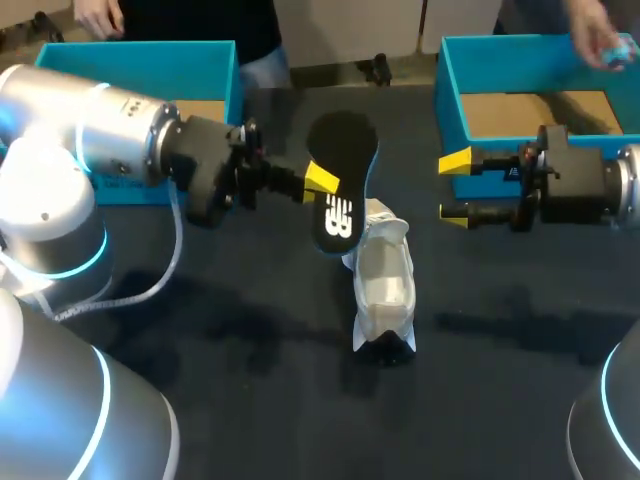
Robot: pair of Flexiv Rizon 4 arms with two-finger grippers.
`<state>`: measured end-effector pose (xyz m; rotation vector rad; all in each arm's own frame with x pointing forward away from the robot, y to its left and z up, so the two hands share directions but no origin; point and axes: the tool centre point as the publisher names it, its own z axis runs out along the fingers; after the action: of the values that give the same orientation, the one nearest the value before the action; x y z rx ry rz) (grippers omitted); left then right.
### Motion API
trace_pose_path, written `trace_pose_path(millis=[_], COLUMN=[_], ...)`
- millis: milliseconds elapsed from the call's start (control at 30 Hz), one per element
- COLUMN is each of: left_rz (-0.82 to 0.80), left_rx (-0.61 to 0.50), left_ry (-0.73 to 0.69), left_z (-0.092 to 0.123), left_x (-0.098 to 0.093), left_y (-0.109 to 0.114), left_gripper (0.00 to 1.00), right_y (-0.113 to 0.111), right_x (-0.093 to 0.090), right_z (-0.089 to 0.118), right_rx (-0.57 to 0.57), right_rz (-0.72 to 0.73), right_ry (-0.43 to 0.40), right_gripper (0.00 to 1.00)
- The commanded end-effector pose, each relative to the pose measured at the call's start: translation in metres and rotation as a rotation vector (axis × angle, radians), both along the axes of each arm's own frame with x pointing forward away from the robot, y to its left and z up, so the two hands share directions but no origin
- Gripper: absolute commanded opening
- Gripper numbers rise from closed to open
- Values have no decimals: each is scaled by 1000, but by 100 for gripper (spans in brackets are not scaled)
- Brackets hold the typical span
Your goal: Take the shoe out of the shoebox, open the shoe tongue, remove and reinsert the insole, then place the shoe into the shoebox
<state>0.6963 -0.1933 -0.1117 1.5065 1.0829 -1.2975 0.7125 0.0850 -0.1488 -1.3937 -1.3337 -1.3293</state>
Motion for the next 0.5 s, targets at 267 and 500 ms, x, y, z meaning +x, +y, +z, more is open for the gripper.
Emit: trace_pose_path(millis=[267,500], left_rz=[86,110], left_rx=[-2,9], left_ry=[-92,-110], left_z=[-27,-37], left_x=[-10,-12], left_y=[3,1], left_gripper=[0,0], right_y=[1,1], right_x=[-1,-1], right_z=[0,0], right_rx=[-1,-1], right_rz=[-3,-3], right_ry=[-1,-1], right_gripper=[100,100])
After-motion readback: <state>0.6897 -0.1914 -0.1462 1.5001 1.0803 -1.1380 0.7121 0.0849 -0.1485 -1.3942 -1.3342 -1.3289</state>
